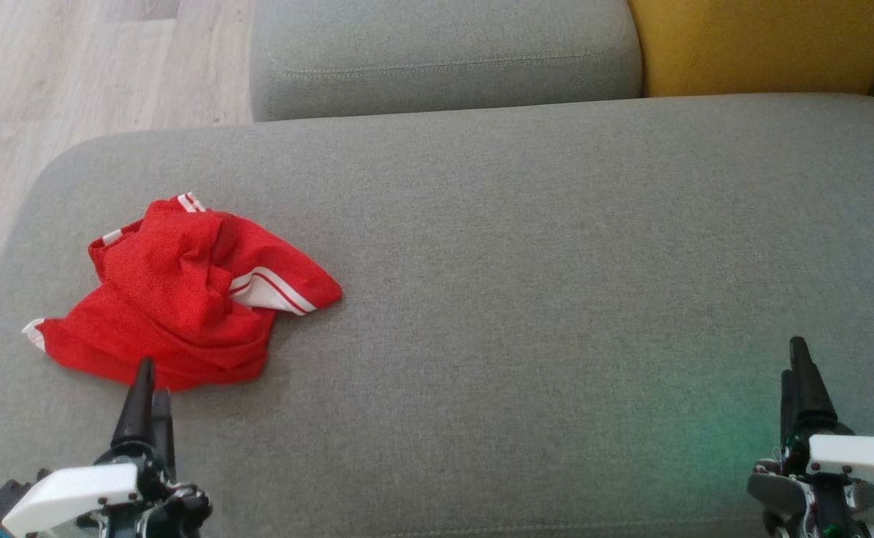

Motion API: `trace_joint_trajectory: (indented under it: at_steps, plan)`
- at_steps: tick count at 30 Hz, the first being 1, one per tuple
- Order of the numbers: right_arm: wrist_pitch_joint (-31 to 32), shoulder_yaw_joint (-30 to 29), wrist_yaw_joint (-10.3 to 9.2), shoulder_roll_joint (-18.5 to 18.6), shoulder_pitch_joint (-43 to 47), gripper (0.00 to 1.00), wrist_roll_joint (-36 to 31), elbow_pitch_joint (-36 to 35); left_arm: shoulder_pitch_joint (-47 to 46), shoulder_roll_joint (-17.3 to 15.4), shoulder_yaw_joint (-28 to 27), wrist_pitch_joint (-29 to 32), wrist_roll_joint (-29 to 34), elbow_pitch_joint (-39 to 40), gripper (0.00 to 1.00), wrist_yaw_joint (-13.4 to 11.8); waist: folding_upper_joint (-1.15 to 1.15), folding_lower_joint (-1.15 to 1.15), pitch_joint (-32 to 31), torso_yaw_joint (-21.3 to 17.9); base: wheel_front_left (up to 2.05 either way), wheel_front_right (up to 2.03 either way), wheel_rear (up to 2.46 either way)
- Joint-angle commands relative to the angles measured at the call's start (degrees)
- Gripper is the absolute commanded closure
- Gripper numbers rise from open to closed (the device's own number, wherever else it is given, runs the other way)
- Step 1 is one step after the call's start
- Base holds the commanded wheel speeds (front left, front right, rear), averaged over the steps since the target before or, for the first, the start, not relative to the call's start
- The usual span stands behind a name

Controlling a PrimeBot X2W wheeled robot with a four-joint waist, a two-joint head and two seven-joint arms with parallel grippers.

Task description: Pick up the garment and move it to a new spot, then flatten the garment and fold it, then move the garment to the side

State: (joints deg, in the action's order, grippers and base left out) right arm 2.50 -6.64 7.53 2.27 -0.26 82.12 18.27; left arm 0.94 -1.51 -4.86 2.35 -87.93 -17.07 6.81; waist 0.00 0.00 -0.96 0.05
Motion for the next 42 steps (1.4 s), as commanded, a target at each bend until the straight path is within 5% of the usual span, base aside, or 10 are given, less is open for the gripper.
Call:
trace_joint_trajectory:
  at_steps: [1,13,42]
  plan:
    - [-0.44,-0.11,-0.01,0.27,-1.95,0.00,-1.44,-2.35,-2.04,-0.65,-1.29,-0.44,0.83,2.28,0.00,0.22,0.00,0.00,-0.02,0.01,0.00,0.00,0.00]
    - [-2.47,1.12,-0.01,0.31,-1.91,0.00,-18.93,-8.60,-2.30,-0.74,-1.56,-2.45,9.75,8.06,0.00,-1.72,0.00,0.00,-0.23,0.21,0.00,0.00,0.00]
    - [-7.20,7.63,-0.02,0.40,-0.70,0.00,-48.72,-11.30,-1.22,-1.57,9.87,-7.14,44.27,14.76,0.00,-8.22,0.00,0.00,-0.68,-0.04,0.00,0.00,0.00]
